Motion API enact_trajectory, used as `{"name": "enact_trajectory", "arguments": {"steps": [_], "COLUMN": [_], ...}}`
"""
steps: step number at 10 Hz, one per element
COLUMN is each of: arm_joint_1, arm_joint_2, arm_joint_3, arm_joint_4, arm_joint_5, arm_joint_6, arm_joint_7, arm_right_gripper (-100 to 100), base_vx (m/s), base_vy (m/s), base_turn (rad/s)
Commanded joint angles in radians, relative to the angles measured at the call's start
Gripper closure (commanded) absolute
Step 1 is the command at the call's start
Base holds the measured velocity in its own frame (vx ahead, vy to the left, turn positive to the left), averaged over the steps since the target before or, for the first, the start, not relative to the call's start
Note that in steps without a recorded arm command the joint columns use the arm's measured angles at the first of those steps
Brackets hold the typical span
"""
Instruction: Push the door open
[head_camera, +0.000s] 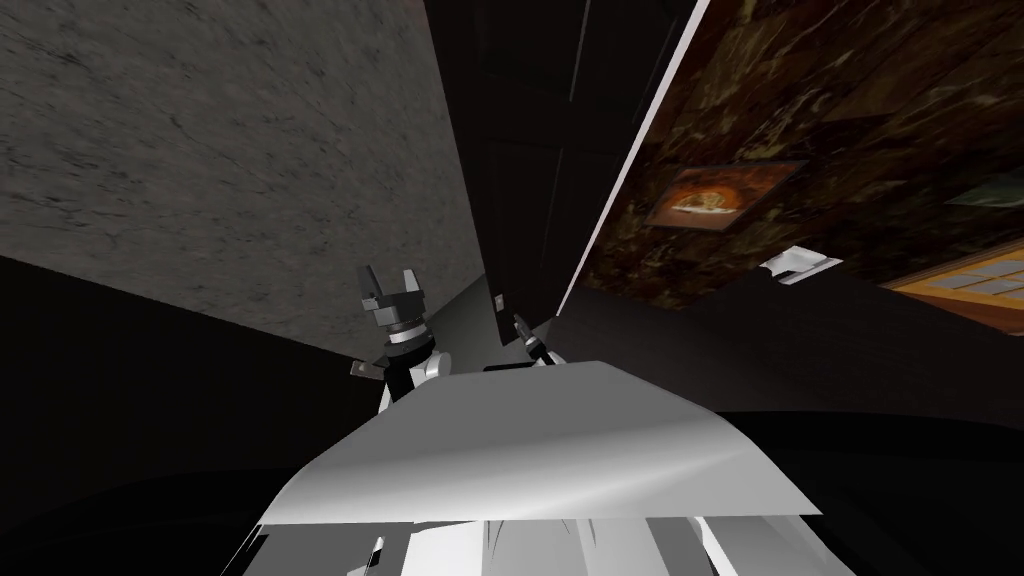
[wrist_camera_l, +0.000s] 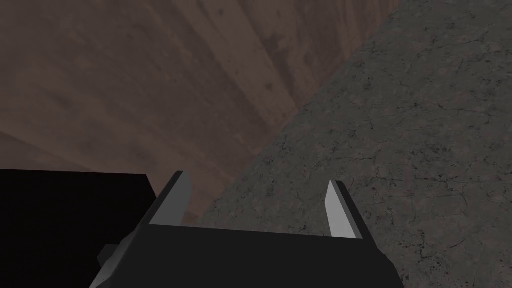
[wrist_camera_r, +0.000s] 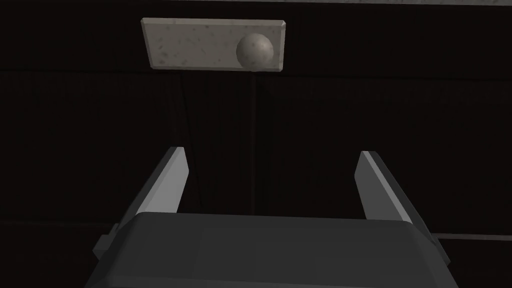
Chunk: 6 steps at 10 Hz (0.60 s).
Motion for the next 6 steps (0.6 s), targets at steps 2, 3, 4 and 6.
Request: {"name": "enact_trajectory", "arguments": {"steps": [2,3,4,6], "arm_joint_1": [-0.001,-0.002,-0.003,-0.004], "arm_joint_2": [-0.005,-0.006,-0.005,-0.001], "arm_joint_3": [-0.004,-0.007,-0.009,-0.013], "arm_joint_4": [0.006,0.008,0.011,0.016], "arm_joint_5": [-0.001,-0.002,-0.002,-0.004], "arm_joint_6": [-0.008,-0.012,-0.015,-0.022], "arm_joint_7": [0.003,0.004,0.006,0.009], "arm_right_gripper": [-100,-100,-100,-100], "base_vx": [0.153,0.202,0.251,0.198], "base_vy": [0.101,0.086,0.123,0.095], "base_turn": [0.015,0.025,0.028,0.021]}}
